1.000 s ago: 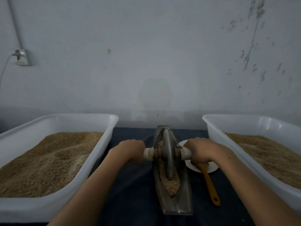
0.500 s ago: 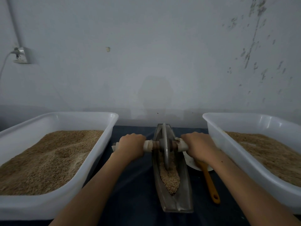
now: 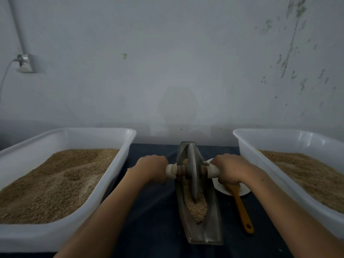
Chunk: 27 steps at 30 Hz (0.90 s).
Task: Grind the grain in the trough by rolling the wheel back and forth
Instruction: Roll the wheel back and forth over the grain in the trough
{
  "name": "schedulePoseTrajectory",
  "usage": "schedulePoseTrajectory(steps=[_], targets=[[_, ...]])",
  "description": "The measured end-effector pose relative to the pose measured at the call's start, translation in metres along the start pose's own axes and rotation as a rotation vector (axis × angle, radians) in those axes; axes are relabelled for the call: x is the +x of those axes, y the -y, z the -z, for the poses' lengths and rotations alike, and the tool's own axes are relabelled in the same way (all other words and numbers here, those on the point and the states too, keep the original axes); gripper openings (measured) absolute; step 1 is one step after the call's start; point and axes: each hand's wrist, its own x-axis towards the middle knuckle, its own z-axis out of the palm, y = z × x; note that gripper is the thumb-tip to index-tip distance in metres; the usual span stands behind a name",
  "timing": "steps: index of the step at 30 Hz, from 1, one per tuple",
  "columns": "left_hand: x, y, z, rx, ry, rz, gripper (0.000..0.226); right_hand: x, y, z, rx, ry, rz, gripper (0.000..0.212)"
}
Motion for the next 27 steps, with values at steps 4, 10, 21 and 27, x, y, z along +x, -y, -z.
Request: schedulePoseTrajectory(steps=[4,10,21,27], targets=[[0.003,0.002,-0.01,0.05,-0.209,0.001,0.018,0.003,0.003,-0.008,-0.033,-0.246,0.007,0.018],[0.002,0.003,-0.012,0.011,-0.193,0.005,0.016,0.002,0.007,-0.007,-0.076,-0.277,-0.002,0.018],[-0.006,-0.003,0.007,-0.009,0.123,0.002,0.037,-0.002,-0.001,0.003,0.023,0.112,0.008,0.038],[-0.005,-0.005,0.0,0.02,-0.105,0.018,0.023,0.005,0.0,-0.007,-0.032,-0.127,-0.005,0.025]])
